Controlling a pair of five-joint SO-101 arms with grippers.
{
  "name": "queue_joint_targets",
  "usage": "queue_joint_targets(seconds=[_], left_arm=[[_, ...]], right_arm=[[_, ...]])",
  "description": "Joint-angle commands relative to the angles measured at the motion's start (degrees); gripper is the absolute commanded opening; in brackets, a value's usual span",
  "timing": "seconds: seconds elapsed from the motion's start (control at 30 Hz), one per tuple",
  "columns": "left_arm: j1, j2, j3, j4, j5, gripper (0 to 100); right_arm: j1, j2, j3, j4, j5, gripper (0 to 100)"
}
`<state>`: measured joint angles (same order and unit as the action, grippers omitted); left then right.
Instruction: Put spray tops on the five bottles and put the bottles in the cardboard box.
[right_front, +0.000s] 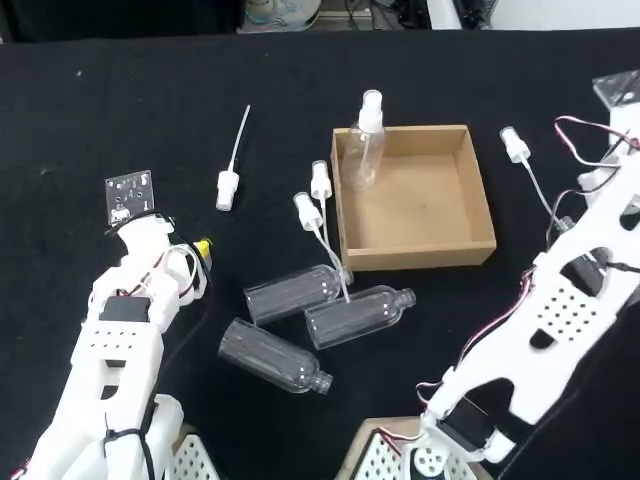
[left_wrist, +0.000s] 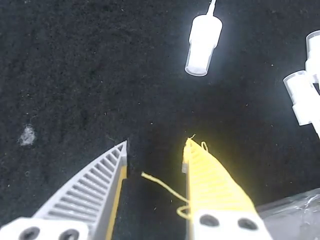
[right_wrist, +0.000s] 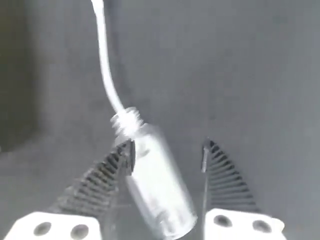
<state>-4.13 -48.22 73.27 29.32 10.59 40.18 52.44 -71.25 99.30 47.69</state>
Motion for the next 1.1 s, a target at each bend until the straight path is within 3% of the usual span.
queue_joint_targets(seconds=[0.0, 0.23, 0.4, 0.73, 1.0, 1.07], left_arm=[[-0.4, -1.1, -0.8, -1.1, 0.4, 18], [-0.4, -1.1, -0.7, -1.1, 0.4, 18], [-0.4, -1.1, -0.7, -1.1, 0.4, 18], [-0.4, -1.1, -0.7, -1.1, 0.4, 18], [-0.4, -1.1, -0.7, -1.1, 0.4, 18], [-0.4, -1.1, -0.7, -1.1, 0.4, 18]], right_arm=[[1.0, -9.2, 9.5, 1.6, 3.1, 19.1], [2.1, -10.0, 18.2, -4.7, 10.4, 19.4], [2.5, -10.0, 21.4, -5.4, 15.9, 28.8], [2.4, -8.2, 32.8, -19.3, 16.3, 29.1], [2.9, -8.0, 33.0, -19.5, 12.7, 2.6], [3.7, -8.3, 32.8, -19.1, 12.6, 1.5]])
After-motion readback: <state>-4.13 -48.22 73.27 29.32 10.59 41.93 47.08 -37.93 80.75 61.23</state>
